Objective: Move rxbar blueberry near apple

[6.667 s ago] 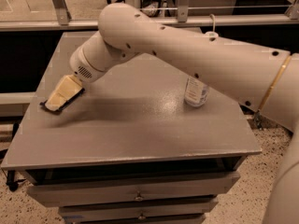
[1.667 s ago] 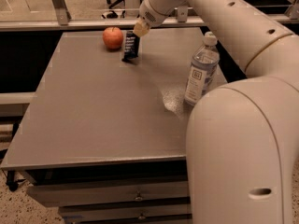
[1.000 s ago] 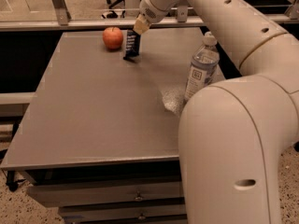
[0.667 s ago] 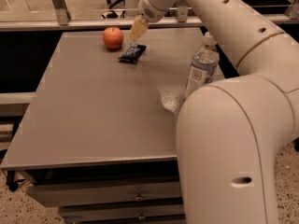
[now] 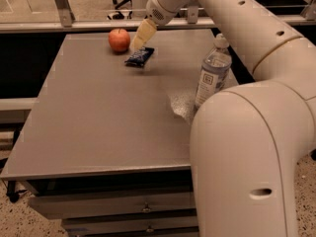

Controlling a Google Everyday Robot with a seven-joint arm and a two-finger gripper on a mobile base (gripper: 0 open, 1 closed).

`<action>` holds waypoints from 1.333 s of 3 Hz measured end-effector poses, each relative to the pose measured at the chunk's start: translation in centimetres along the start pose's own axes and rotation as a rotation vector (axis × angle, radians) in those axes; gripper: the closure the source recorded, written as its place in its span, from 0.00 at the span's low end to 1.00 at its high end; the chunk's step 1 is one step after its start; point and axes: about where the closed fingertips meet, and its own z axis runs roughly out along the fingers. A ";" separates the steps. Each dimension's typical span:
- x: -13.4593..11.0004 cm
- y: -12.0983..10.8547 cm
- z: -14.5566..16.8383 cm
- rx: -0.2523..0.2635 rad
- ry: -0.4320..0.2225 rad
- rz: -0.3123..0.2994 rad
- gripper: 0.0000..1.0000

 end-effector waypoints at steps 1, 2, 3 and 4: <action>0.8 0.2 -2.3 -0.011 -0.088 0.044 0.00; 2.2 -0.1 -5.0 -0.011 -0.231 0.103 0.00; 3.5 -1.8 -7.4 0.008 -0.396 0.154 0.00; 3.6 -1.7 -7.7 0.003 -0.411 0.161 0.00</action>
Offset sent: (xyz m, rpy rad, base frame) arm -0.0463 -0.1074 0.0563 0.5144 -0.1283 -0.0447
